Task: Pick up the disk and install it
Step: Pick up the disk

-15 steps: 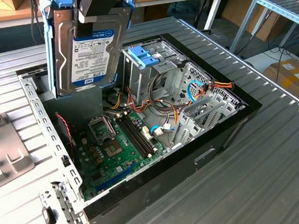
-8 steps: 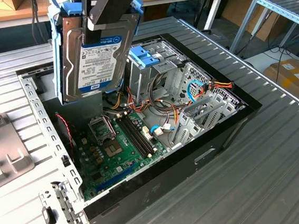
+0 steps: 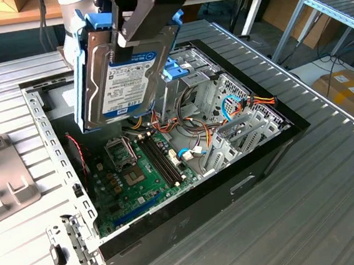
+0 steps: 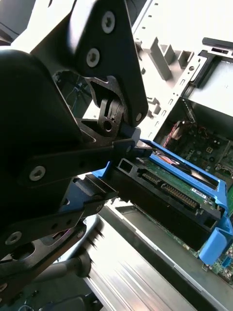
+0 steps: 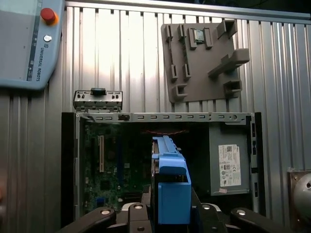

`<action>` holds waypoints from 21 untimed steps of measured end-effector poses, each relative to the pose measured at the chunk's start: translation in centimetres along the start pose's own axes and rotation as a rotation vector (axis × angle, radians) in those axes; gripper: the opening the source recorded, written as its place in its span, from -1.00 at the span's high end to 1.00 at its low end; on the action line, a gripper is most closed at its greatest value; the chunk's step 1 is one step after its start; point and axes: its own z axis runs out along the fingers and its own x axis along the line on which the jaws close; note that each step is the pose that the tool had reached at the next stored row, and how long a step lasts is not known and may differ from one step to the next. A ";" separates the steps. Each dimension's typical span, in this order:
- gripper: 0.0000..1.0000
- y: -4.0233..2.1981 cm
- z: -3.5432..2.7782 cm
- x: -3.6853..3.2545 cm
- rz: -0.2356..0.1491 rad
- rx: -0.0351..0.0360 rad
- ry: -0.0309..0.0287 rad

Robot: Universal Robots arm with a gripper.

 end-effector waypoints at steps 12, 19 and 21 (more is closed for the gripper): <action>0.26 -0.66 -0.08 2.08 0.004 -0.0013 -0.0004; 0.26 -1.40 -0.16 3.61 0.006 -0.0034 -0.0010; 0.26 -1.52 -0.17 3.86 0.006 -0.0037 -0.0012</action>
